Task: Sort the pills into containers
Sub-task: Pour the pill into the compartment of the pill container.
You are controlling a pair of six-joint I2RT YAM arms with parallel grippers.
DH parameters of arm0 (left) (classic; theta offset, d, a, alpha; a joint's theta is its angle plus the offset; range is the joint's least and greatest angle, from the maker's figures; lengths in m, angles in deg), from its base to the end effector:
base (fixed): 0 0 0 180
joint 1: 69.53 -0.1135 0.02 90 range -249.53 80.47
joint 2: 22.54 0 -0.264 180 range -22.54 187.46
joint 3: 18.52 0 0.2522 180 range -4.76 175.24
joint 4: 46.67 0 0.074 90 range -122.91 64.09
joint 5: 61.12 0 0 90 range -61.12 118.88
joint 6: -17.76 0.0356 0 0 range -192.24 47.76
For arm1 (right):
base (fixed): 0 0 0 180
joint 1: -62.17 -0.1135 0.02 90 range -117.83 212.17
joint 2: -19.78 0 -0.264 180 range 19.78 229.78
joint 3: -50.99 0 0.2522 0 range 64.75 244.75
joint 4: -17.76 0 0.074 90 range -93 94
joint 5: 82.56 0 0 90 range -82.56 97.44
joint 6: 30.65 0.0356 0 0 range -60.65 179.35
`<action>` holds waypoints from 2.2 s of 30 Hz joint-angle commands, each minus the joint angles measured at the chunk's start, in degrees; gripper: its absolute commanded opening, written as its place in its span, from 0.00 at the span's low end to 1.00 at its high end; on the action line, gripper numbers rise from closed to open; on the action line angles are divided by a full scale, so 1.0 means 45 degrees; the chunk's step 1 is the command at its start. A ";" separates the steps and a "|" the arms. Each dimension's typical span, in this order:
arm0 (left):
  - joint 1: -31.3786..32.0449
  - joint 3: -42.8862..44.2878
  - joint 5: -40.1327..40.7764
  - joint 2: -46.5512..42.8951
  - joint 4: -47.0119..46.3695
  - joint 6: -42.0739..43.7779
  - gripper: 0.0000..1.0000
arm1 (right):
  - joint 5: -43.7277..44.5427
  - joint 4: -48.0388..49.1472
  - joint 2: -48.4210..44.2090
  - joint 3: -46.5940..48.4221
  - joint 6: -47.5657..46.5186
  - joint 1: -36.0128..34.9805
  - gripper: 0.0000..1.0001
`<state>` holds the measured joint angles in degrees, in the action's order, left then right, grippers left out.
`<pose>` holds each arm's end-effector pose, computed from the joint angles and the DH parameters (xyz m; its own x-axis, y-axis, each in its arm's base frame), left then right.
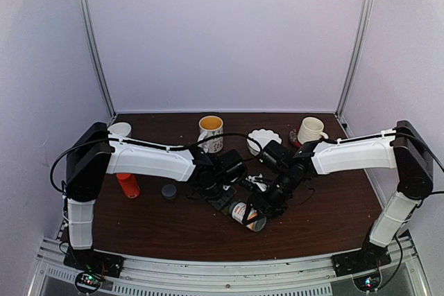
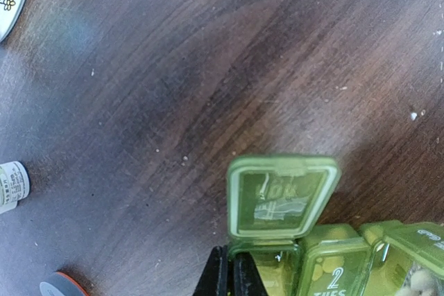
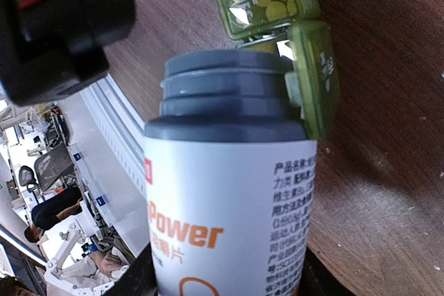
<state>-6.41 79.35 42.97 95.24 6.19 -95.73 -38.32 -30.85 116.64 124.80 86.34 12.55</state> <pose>0.1941 -0.3639 0.1575 -0.7279 0.5809 -0.3643 0.5914 0.8007 0.0952 0.1844 0.2562 0.1830 -0.8554 -0.5171 0.0282 -0.3246 0.5779 0.7488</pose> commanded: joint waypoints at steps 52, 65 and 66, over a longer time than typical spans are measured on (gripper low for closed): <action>0.0096 0.0175 -0.0645 0.0253 0.0102 0.0124 0.00 | 0.0584 0.6550 -0.0579 -0.4044 -0.1628 0.0188 0.00; 0.0096 0.0880 -0.1336 0.0601 0.0721 0.0276 0.00 | 0.2763 1.2673 -0.1443 -0.7307 -0.1888 0.0049 0.00; 0.0096 0.0981 -0.1319 0.0685 0.0844 0.0268 0.00 | 0.3002 1.2867 -0.1607 -0.7473 -0.2040 0.0010 0.00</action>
<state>-6.68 81.26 40.15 96.46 8.35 -95.31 -34.97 19.97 111.06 94.05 79.82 12.85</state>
